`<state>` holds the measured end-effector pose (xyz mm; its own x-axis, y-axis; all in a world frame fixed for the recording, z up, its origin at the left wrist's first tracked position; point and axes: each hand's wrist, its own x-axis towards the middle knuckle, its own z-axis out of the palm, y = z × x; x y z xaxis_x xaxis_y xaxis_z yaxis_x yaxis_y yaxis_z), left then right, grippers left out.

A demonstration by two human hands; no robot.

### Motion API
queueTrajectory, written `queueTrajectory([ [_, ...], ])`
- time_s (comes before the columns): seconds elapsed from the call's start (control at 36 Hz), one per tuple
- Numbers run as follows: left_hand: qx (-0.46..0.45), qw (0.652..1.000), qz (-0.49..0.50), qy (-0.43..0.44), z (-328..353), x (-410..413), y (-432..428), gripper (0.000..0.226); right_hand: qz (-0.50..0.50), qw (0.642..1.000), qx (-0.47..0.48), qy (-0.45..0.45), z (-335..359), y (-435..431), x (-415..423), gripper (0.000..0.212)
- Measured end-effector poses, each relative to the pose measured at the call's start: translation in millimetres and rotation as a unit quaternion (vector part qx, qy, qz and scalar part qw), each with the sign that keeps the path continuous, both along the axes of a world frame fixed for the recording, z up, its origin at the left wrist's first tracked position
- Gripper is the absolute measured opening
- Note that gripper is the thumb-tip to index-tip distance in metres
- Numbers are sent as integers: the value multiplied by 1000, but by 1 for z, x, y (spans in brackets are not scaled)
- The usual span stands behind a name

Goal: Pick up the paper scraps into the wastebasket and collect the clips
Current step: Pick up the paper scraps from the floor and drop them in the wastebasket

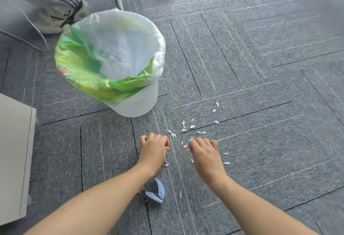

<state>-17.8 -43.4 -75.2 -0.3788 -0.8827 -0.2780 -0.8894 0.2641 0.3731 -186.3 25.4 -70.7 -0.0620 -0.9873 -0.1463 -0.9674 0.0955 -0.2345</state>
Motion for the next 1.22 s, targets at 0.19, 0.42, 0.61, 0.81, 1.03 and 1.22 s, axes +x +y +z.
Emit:
queueTrajectory([
  [0.19,-230,950,-24,210,96,14,-13,6,37,955,-295,-27,92,-71,2,9],
  [0.42,-382,888,112,229,233,47,-92,4,50,938,-325,-106,217,-173,58,13],
  [0.61,-257,951,145,88,237,79,-150,9,59,986,-149,-39,235,-220,87,12],
  [0.81,-192,968,146,72,217,78,-163,41,48,982,-171,-64,218,-223,64,18],
  [1.03,-349,923,83,141,213,39,-137,39,-13,945,-241,-220,197,-180,27,18],
  [1.22,-283,934,-142,169,153,-23,-77,70,-71,949,-216,-217,134,-100,-21,17],
])
